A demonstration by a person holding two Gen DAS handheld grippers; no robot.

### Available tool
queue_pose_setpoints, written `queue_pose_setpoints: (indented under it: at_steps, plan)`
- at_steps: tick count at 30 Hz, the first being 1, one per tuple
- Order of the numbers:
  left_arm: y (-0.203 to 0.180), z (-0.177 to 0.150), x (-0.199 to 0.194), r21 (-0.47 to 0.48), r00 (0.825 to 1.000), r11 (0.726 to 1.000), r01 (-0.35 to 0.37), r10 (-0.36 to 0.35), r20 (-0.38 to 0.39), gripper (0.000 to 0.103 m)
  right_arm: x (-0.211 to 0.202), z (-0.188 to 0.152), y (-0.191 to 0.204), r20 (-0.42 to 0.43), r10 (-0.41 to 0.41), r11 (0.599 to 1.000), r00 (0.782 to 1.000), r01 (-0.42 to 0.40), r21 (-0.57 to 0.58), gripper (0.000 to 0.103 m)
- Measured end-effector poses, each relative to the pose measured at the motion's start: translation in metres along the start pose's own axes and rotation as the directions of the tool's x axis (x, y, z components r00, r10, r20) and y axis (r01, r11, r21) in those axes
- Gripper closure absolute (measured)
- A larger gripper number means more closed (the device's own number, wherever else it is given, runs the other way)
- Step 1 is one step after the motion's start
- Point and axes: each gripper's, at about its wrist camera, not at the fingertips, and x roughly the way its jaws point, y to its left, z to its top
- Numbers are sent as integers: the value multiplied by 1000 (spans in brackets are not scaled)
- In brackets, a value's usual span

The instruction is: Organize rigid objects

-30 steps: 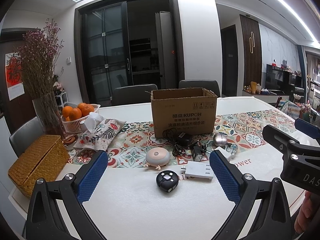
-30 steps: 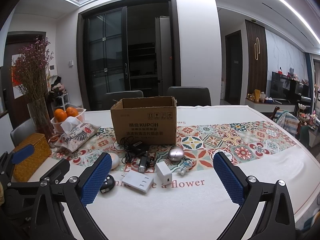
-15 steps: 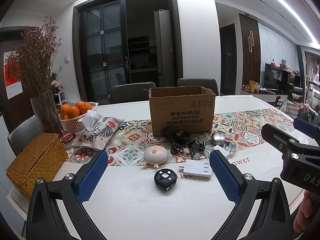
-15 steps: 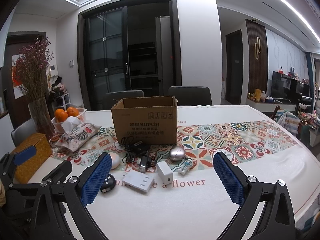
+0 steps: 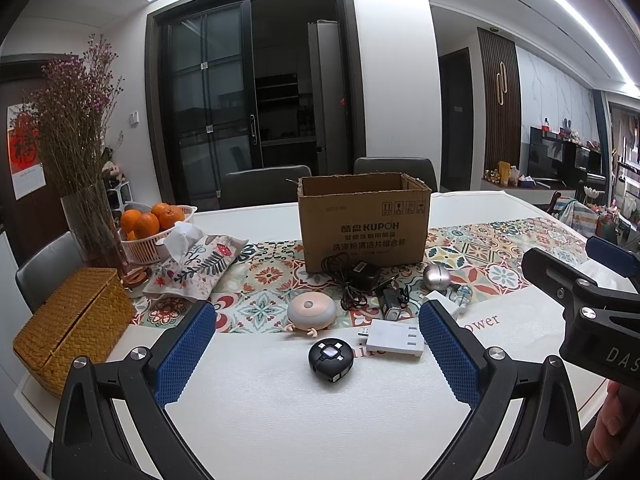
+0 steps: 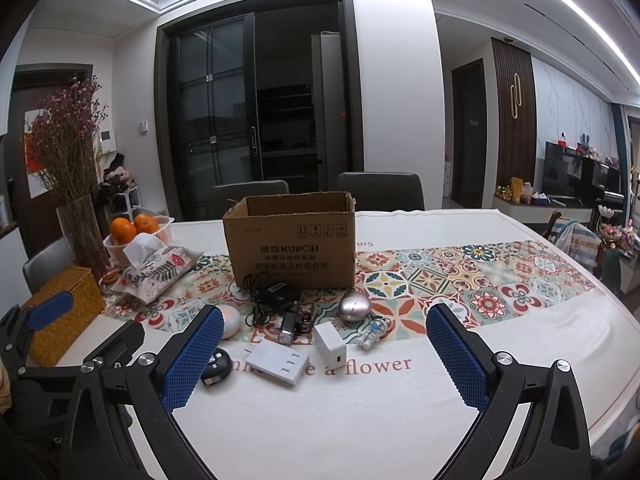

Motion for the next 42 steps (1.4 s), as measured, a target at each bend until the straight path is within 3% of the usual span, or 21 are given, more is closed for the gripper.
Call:
queue_pose_setpoints:
  at_steps: [19, 28, 34, 42]
  plan:
    - [1, 0, 3, 0, 1000, 1000, 4, -4, -12, 0, 1, 0, 0, -5, 1, 1000, 1000, -1, 1, 0]
    - [1, -8, 30, -3, 996, 1000, 18, -18, -90, 0, 23, -8, -1, -65, 10, 1000, 998, -9, 6, 0]
    - [1, -19, 55, -17, 983, 999, 45, -48, -176, 0, 47, -14, -2, -120, 10, 1000, 993, -11, -3, 0]
    - [-2, -32, 80, 12, 973, 998, 59, -55, -224, 0, 78, -26, -1, -184, 10, 1000, 983, -14, -23, 1]
